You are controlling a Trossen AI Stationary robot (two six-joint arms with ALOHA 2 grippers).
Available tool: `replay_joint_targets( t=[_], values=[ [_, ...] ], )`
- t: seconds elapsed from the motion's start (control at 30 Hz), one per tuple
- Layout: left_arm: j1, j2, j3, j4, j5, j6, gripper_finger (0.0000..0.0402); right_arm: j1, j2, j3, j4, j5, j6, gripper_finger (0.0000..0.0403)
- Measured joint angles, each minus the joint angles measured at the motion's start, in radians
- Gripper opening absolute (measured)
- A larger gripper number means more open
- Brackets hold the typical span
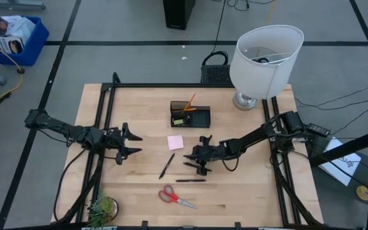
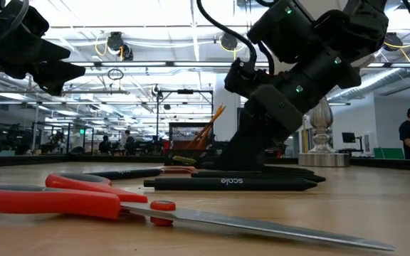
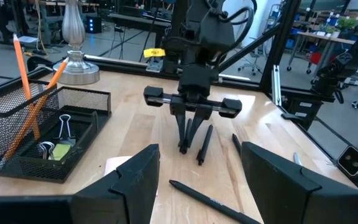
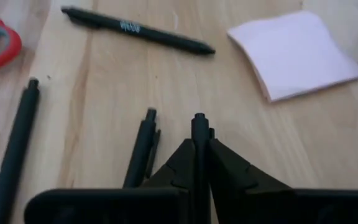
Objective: Pick and place office supplies into organizer
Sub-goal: Put the black pen into the desk organizer
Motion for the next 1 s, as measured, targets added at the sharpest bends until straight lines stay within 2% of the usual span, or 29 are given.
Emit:
replay_joint_targets(
  t=[0.27,0.47,0.67,0.9,1.0],
  values=[
    [0.0,0.0,0.0,-0.003,0.0,-0.002,0.023,-0.01,-0.002,0.002,0.171,0.009,-0.091,0.0029],
    [0.0,0.0,0.0,-0.003,0.0,-0.002,0.023,-0.046,-0.002,0.003,0.326,0.064,-0.211,0.0023],
    [0.0,0.0,0.0,-0.003,0.0,-0.014,0.023,-0.123,-0.003,0.003,0.568,0.115,-0.34,0.0028],
    [0.0,0.0,0.0,-0.003,0.0,-0.018,0.023,-0.252,-0.003,0.003,0.819,0.103,-0.366,0.0024],
    [0.0,0.0,0.0,-0.003,-0.01,-0.021,0.023,-0.314,-0.003,0.003,0.887,0.014,-0.339,0.0023]
  ],
)
